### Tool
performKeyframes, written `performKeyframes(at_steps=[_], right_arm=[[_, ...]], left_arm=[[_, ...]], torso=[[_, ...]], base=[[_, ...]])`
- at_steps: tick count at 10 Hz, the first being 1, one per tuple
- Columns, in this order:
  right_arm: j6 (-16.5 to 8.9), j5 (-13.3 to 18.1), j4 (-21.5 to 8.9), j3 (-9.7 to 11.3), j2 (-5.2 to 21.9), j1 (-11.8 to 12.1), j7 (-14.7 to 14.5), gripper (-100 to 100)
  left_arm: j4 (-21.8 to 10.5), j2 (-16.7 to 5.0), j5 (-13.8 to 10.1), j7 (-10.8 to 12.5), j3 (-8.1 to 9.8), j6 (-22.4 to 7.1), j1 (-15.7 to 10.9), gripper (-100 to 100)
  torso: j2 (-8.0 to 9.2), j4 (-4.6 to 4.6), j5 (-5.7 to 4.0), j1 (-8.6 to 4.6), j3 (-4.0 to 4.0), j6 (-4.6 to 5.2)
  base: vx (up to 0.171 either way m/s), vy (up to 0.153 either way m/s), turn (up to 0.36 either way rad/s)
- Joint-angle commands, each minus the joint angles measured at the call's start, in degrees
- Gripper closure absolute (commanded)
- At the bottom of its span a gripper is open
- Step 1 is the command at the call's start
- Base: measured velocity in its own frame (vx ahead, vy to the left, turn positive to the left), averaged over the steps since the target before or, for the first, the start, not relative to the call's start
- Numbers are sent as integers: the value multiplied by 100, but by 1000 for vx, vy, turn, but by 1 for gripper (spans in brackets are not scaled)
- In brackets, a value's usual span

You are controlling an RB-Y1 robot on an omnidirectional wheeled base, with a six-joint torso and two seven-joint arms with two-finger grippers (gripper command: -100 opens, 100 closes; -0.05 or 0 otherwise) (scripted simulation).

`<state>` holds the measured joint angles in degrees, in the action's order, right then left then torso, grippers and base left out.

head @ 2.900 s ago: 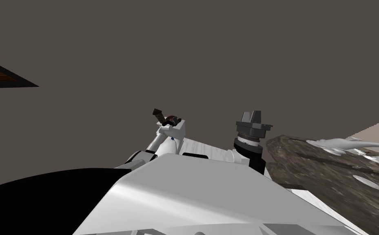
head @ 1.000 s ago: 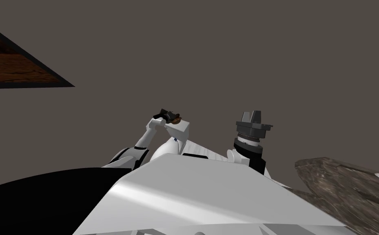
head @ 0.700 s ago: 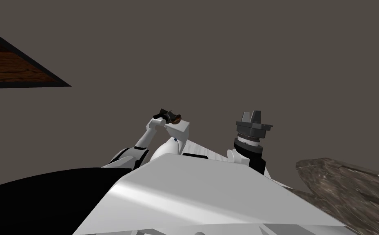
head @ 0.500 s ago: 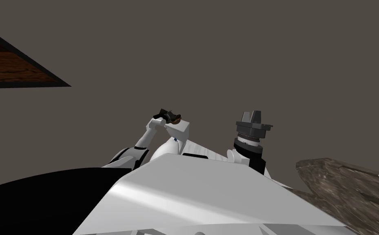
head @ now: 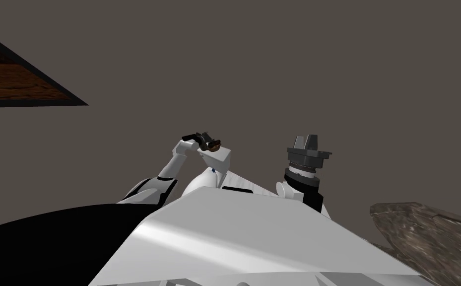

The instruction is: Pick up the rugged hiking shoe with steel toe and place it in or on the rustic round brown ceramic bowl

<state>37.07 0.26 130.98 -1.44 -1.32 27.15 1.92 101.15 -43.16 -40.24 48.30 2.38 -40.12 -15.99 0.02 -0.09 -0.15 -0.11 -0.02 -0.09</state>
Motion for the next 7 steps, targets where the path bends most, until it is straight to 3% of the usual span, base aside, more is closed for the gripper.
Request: performKeyframes(at_steps=[1,2,3,7], right_arm=[[0,0,0,0,0,0,0,0],[0,0,0,0,0,0,0,0],[0,0,0,0,0,0,0,0],[0,0,0,0,0,-1,0,0]], left_arm=[[163,-104,-46,104,32,-130,11,-100],[130,-43,10,77,20,-88,15,-100],[147,-46,12,97,23,-111,16,0],[145,-46,12,95,23,-109,15,0]], torso=[[0,0,0,0,0,0],[2,1,0,1,1,0],[6,1,1,4,3,1],[13,3,2,7,7,1]], base=[[29,-13,33],[12,-5,7],[0,0,0],[0,0,0]])
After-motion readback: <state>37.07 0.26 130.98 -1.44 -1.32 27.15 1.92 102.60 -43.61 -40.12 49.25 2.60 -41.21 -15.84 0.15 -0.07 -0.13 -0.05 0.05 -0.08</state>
